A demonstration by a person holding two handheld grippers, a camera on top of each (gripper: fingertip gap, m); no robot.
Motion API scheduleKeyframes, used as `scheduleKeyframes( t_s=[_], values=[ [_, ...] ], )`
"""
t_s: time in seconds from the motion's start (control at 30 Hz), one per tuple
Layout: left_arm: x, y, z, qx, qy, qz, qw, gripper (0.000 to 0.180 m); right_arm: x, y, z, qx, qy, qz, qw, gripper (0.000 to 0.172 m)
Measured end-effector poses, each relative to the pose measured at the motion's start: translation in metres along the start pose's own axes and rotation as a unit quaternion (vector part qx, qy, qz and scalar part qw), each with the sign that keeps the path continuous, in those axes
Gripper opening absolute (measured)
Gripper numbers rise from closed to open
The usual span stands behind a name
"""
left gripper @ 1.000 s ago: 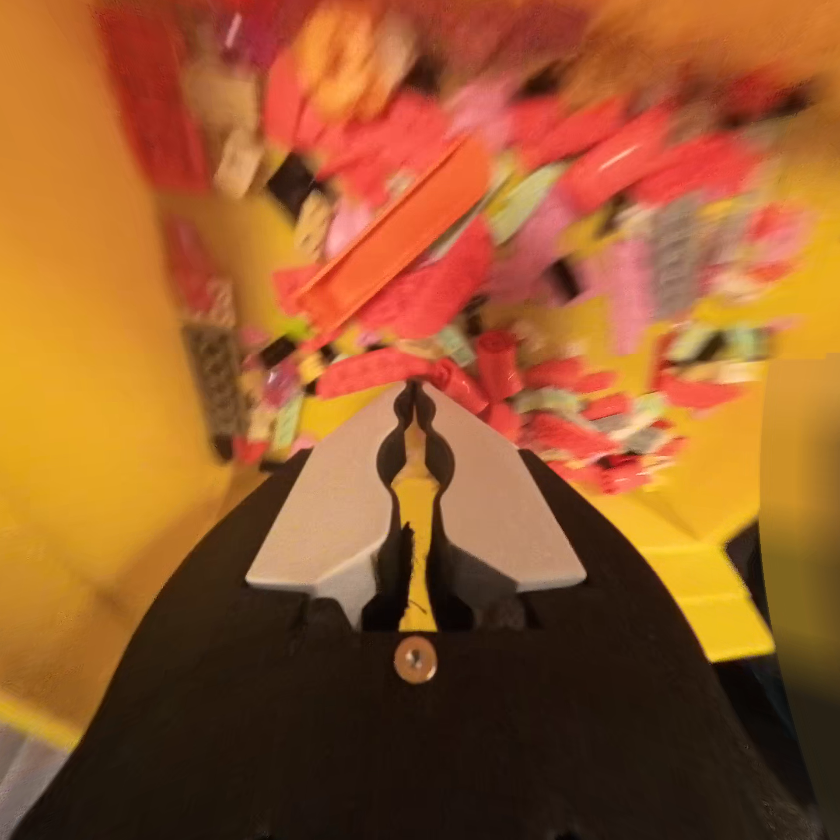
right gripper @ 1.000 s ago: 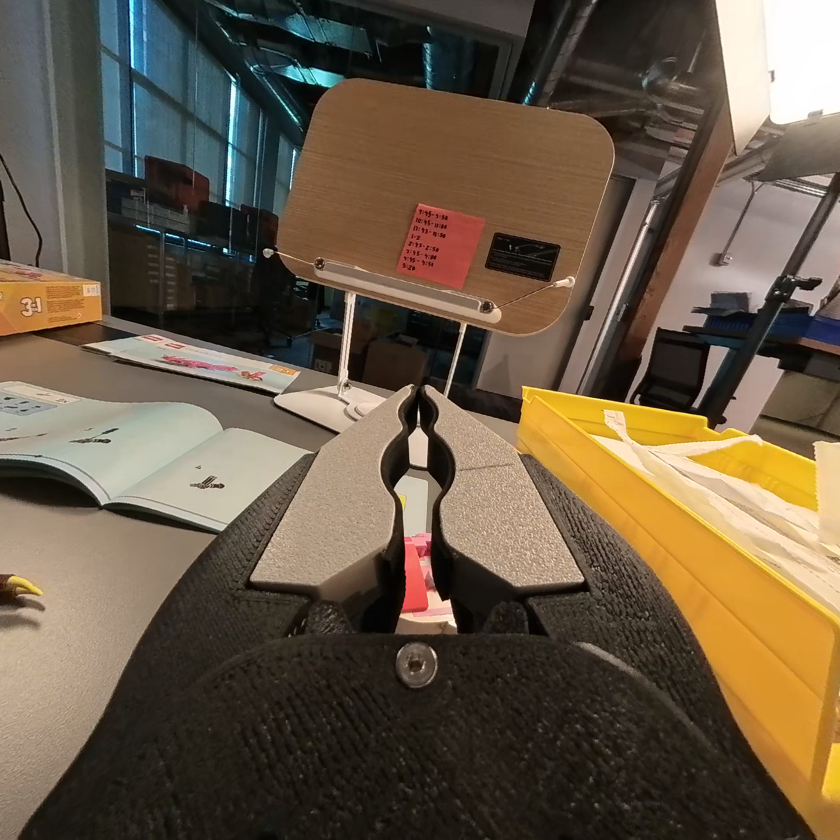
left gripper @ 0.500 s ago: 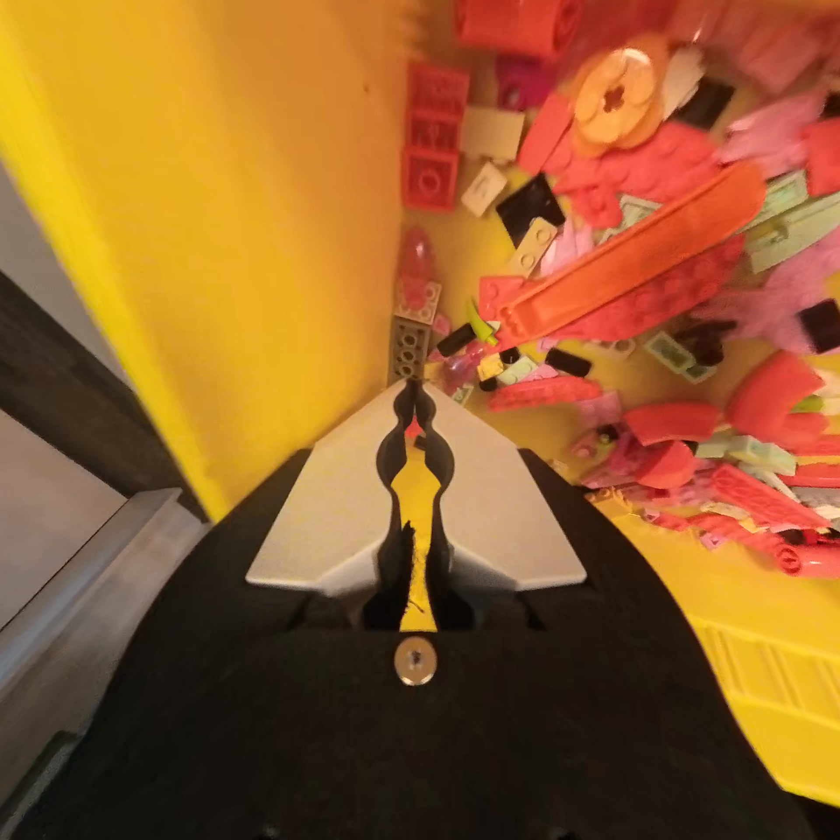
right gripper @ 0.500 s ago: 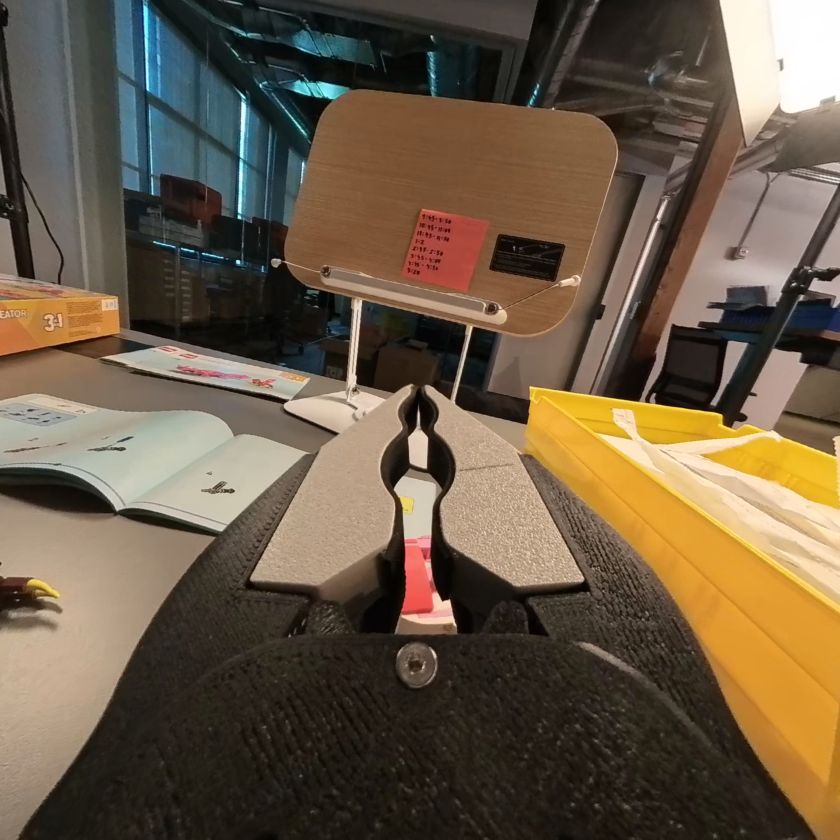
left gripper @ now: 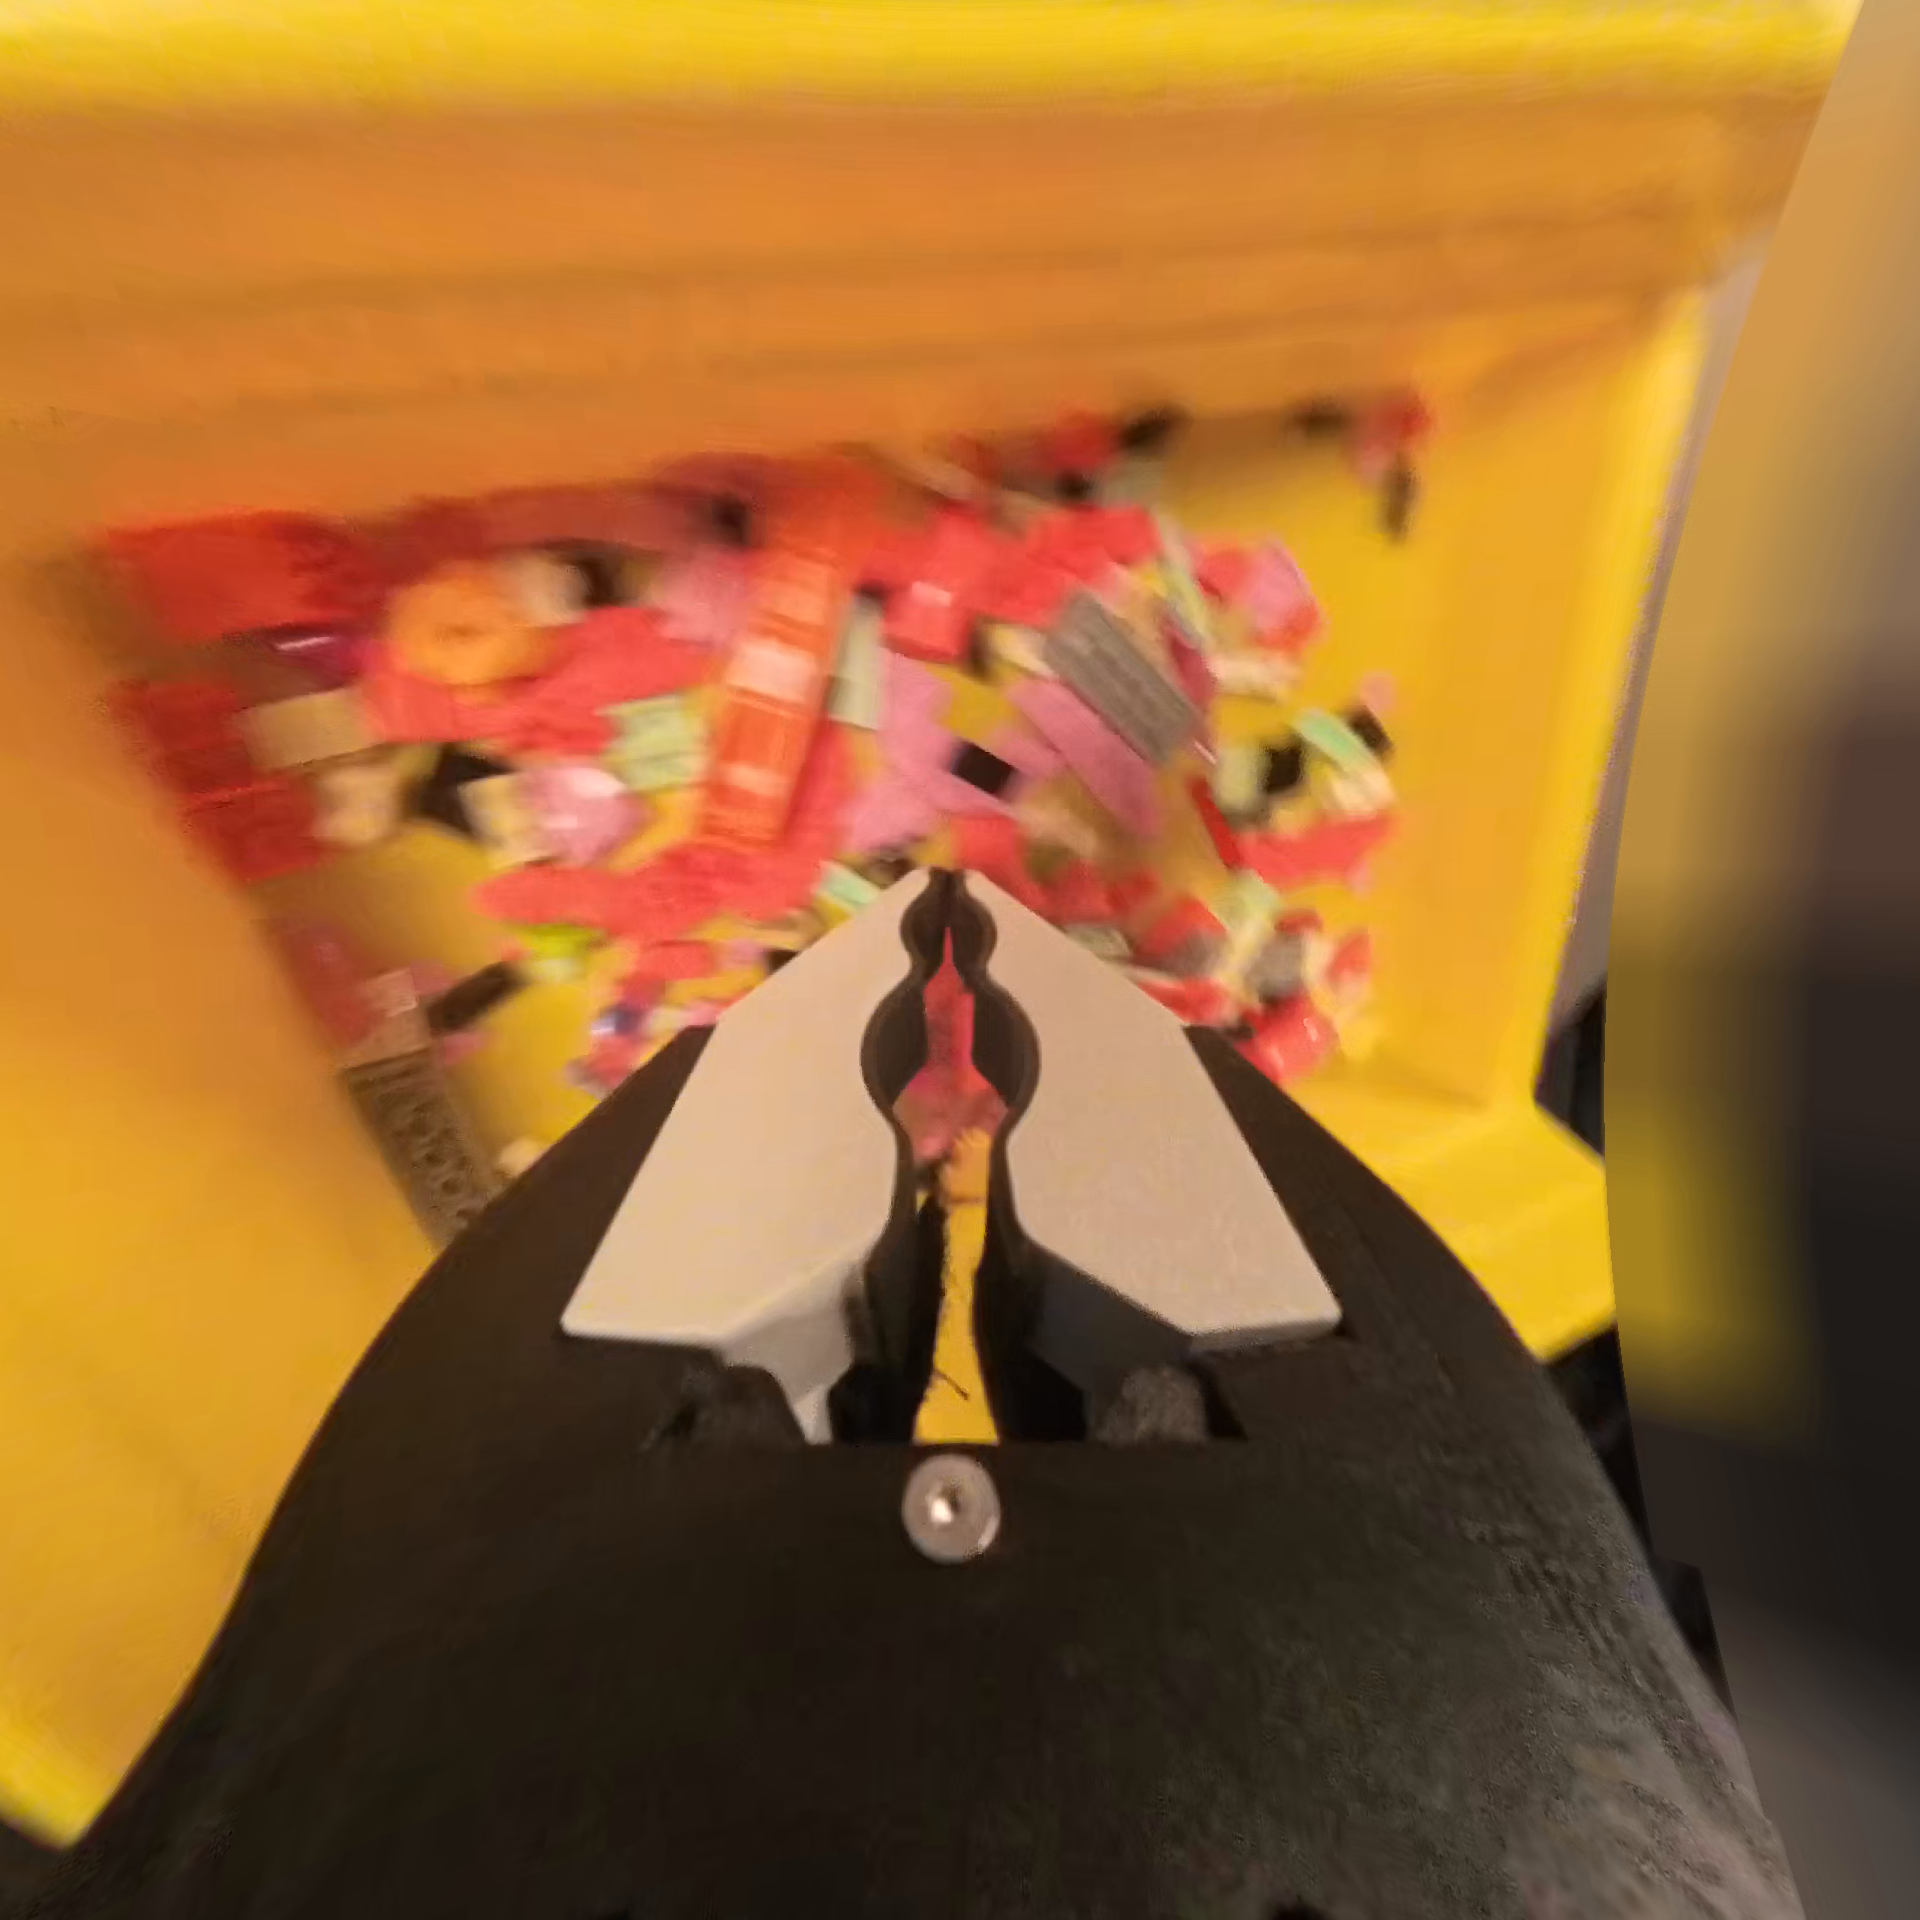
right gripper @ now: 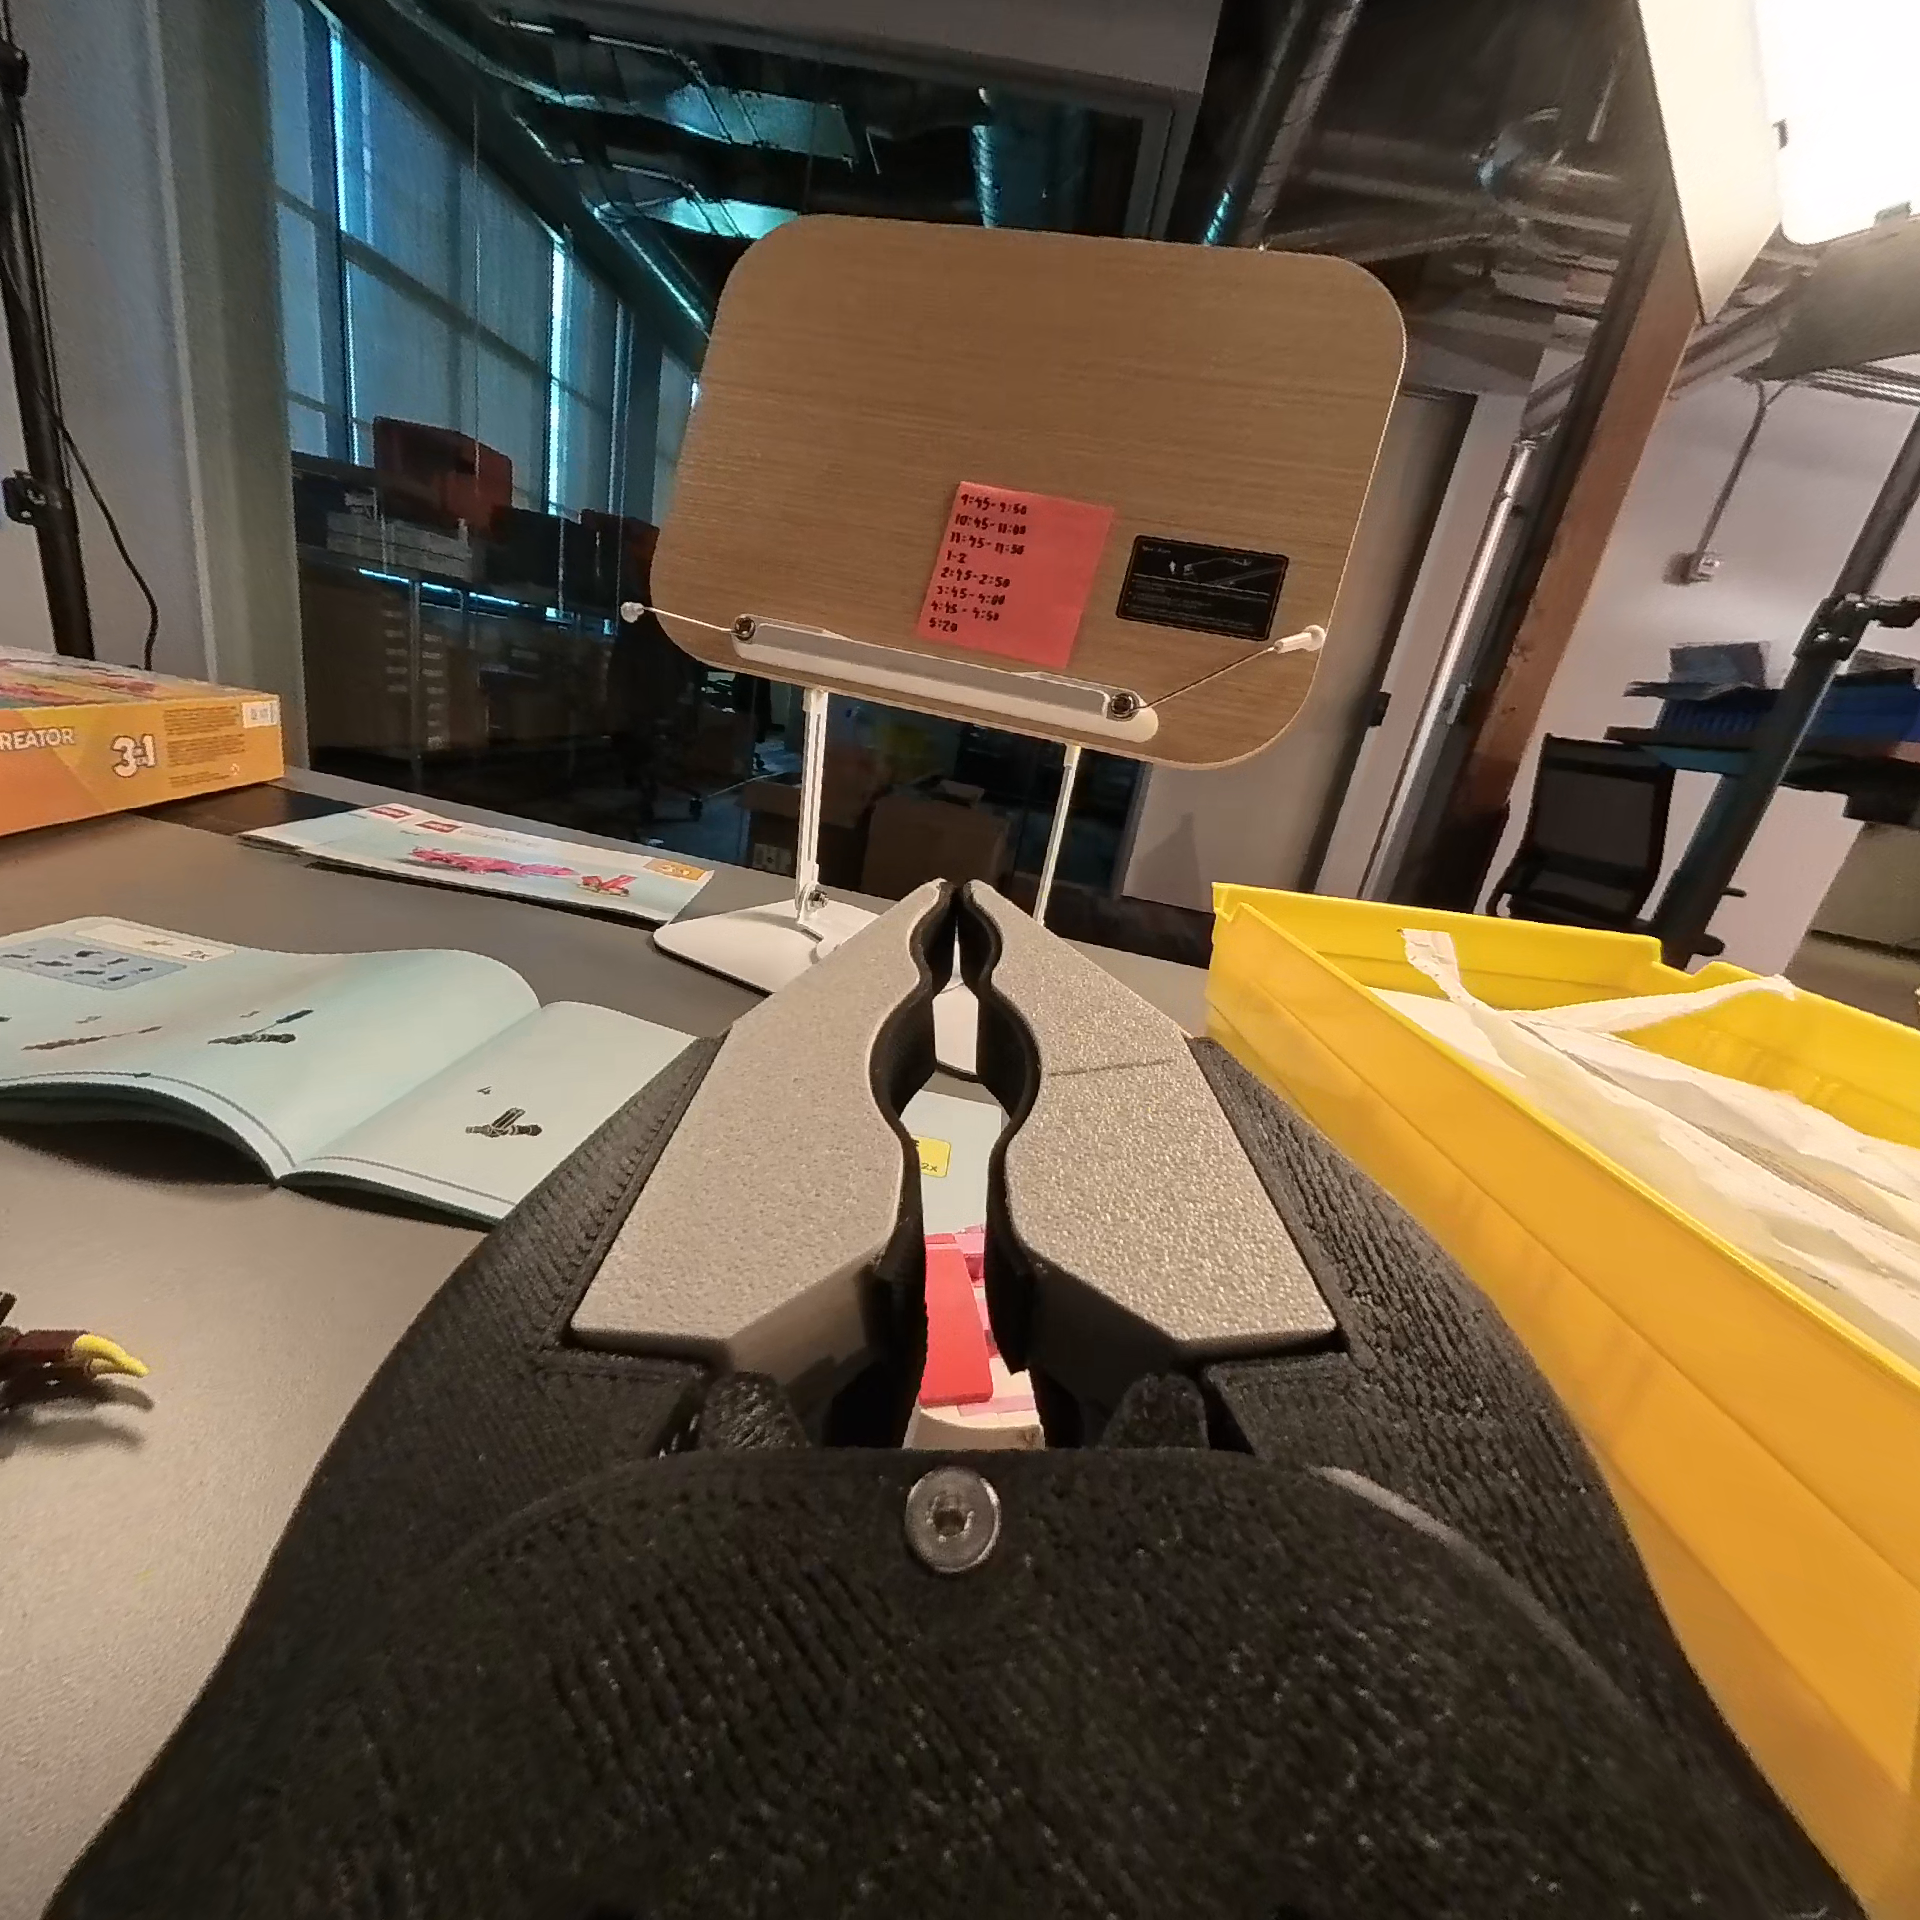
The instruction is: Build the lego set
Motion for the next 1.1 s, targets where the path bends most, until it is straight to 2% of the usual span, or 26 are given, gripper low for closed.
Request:
scheduleKeyframes(
  t_s=[0.07,0.1,0.2,0.27,0.4,0.5,0.6,0.63,0.67,0.77,0.83,0.97,1.03,1.1],
  values=[
    [0.035,-0.025,-0.002,-0.067,-0.083,-0.09,0.99,0.0,0.0,0.0,0.0,0.0,0.0,-0.001,1.0,0.0],
    [0.044,-0.039,-0.003,-0.106,-0.095,-0.111,0.984,0.0,0.0,0.0,0.0,0.0,-0.001,-0.001,1.0,0.0],
    [0.057,-0.061,-0.008,-0.162,-0.12,-0.11,0.973,0.0,0.0,0.0,0.0,0.0,0.0,0.0,1.0,0.0],
    [0.053,-0.066,-0.012,-0.169,-0.11,-0.107,0.974,0.0,0.0,0.0,0.0,0.0,0.001,0.0,1.0,0.0],
    [0.035,-0.07,-0.018,-0.181,-0.048,-0.127,0.974,0.0,0.0,0.0,0.0,0.0,-0.001,0.001,1.0,0.0],
    [0.021,-0.062,-0.016,-0.169,0.006,-0.138,0.976,0.0,0.0,0.0,0.0,0.001,-0.002,-0.001,1.0,0.0],
    [-0.014,-0.052,-0.005,-0.164,0.13,-0.159,0.965,0.0,0.001,0.0,0.0,0.001,-0.003,-0.002,1.0,0.0],
    [-0.019,-0.05,-0.002,-0.159,0.146,-0.162,0.963,0.0,0.001,0.0,0.0,0.001,-0.003,-0.002,1.0,0.0],
    [-0.014,-0.048,-0.004,-0.144,0.129,-0.158,0.968,0.0,0.001,0.0,0.0,0.001,-0.003,-0.002,1.0,0.0],
    [0.026,-0.039,-0.013,-0.077,0.009,-0.143,0.987,0.0,0.001,0.0,0.0,0.001,-0.003,-0.002,1.0,0.0],
    [0.044,-0.044,-0.017,-0.083,-0.035,-0.153,0.984,0.0,0.001,0.0,0.0,0.001,-0.003,-0.003,1.0,0.0],
    [0.039,-0.058,-0.026,-0.139,-0.003,-0.186,0.973,0.0,0.001,0.0,0.0,0.001,-0.002,-0.003,1.0,0.0],
    [0.038,-0.049,-0.029,-0.121,0.017,-0.19,0.974,0.0,0.001,0.0,0.0,0.002,-0.002,-0.004,1.0,0.0],
    [0.024,-0.033,-0.029,-0.088,0.084,-0.225,0.967,0.0,0.001,0.0,0.0,0.002,-0.003,-0.004,1.0,0.0]
  ],
)
Point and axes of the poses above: each gripper's, where its closed fingertips meet, z back along the fingers, y out of its top, x = y × z across the jaws, the point moved 2 cm from there along z, back along the fingers, and after that the axes turned 15 degrees about x, right-handed, at the moved point
